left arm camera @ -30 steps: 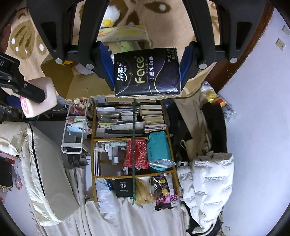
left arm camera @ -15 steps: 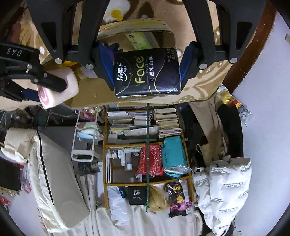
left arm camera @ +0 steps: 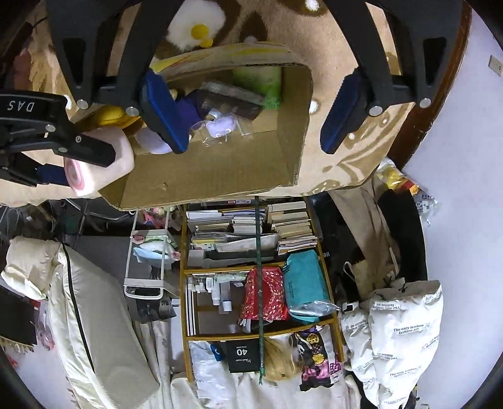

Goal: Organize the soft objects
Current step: 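Carry the tissue pack into the box with the left gripper while the right carries the cushion in, then move both open grippers back toward the white chick plush and pink bear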

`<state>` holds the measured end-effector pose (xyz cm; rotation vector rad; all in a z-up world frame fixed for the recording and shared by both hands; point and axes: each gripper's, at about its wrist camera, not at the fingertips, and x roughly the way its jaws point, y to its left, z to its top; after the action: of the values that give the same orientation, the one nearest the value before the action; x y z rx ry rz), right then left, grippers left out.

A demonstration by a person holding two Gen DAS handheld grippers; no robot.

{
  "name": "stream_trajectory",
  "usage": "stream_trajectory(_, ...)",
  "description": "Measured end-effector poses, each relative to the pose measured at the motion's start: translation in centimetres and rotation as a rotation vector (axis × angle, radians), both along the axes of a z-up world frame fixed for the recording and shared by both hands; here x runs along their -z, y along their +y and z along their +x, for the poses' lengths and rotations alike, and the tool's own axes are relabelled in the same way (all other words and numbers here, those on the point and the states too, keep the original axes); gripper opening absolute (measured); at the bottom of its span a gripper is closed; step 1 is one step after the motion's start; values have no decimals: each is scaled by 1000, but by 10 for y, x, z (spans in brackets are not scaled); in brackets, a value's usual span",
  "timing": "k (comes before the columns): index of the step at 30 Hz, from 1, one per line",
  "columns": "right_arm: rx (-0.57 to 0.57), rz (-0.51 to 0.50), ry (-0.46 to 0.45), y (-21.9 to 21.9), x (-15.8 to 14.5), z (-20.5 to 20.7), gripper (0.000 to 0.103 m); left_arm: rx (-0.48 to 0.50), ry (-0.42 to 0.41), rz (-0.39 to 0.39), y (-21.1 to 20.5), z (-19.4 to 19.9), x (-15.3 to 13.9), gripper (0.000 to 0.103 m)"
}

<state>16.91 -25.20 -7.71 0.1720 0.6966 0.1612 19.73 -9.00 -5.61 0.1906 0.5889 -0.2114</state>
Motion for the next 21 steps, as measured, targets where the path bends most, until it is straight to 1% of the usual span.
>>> stream_trajectory(1, 1, 4, 0, -1, -1, 0, 85, -6, 0, -3, 2, -1, -1, 89)
stream_trajectory(5, 14, -2, -30, -2, -8, -4, 86, -30, 1, 15, 7, -4, -2, 90)
stream_trajectory(9, 19, 0, -39, -3, -13, -9, 87, -48, -5, 25, 10, -9, -4, 93)
stream_trajectory(11, 25, -1, -44, -4, -16, -13, 94, -53, -1, 27, 12, -13, -4, 94)
stream_trajectory(12, 34, 0, -52, -5, -19, -16, 95, -55, 2, 30, 13, -15, -5, 96)
stream_trajectory(14, 49, 2, -53, -7, -22, -22, 102, -53, 9, 36, 14, -18, -5, 96)
stream_trajectory(15, 56, 7, -53, -9, -24, -25, 103, -49, 15, 41, 15, -21, -6, 96)
stream_trajectory(21, 84, 44, -24, -18, -30, -49, 103, -62, 72, -8, 26, -33, -10, 96)
